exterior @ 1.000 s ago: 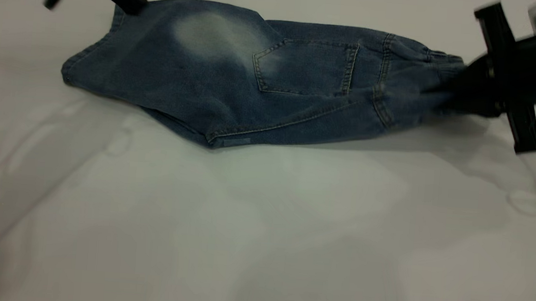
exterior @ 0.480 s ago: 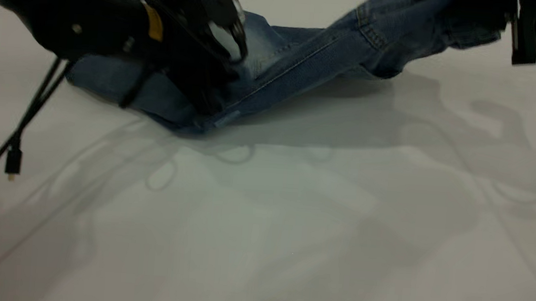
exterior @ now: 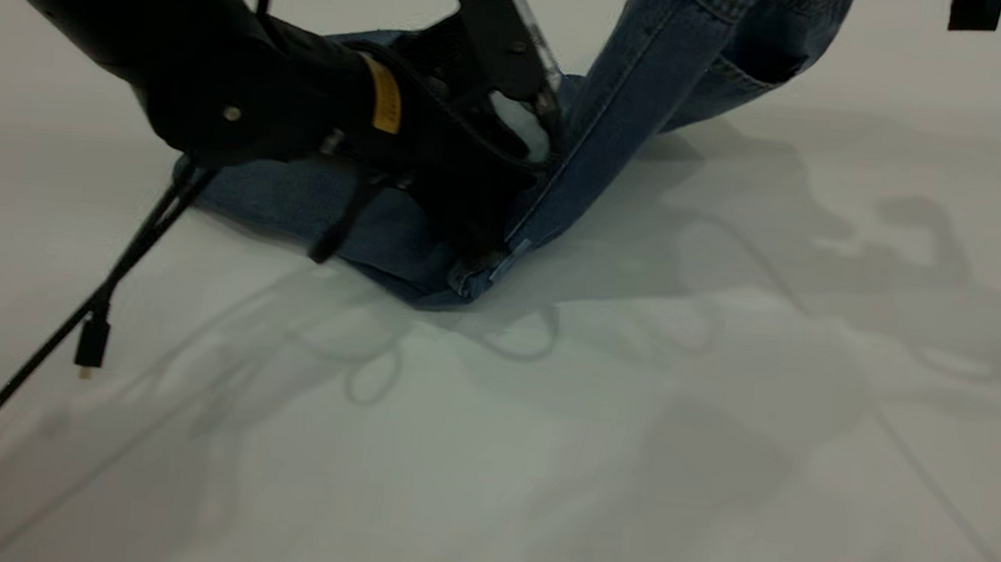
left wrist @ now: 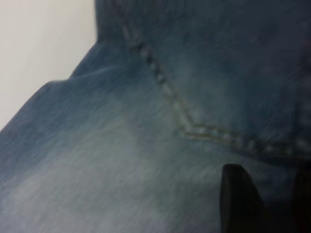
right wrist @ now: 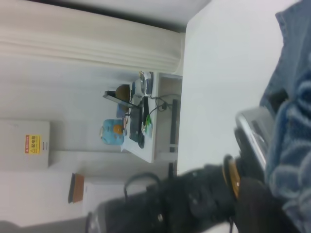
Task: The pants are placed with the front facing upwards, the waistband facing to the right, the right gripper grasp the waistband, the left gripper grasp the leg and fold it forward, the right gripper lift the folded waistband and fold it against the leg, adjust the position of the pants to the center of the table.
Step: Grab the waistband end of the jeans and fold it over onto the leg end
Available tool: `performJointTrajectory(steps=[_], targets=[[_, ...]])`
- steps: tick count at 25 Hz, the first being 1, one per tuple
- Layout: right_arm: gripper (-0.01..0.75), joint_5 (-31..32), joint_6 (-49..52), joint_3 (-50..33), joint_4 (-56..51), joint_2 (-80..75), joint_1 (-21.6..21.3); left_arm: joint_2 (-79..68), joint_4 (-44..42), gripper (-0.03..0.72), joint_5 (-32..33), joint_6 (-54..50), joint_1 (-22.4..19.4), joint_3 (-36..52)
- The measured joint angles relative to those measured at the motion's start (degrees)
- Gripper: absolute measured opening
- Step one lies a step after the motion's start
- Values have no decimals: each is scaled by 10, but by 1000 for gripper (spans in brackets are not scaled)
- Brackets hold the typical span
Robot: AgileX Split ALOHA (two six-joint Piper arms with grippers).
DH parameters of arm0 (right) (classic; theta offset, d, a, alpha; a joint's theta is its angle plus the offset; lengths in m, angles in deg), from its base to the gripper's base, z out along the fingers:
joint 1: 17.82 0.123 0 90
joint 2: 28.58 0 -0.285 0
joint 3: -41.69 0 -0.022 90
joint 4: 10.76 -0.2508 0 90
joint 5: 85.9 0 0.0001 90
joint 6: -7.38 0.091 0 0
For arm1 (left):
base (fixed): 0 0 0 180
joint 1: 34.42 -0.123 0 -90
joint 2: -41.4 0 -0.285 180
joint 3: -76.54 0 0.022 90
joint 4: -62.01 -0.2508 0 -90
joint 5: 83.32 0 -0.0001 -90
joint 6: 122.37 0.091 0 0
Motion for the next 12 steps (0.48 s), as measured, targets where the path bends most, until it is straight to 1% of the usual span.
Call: performJointTrajectory(steps=[2, 4, 12], targets=[[37, 0, -1, 0, 1, 0, 0, 2, -2, 267, 2, 5, 3, 0], [37, 0, -1, 0, 0, 0, 0, 11, 2, 267, 20, 9, -7, 0], [37, -1, -9, 0, -1, 0, 1, 65, 5, 267, 56, 11, -84, 0]])
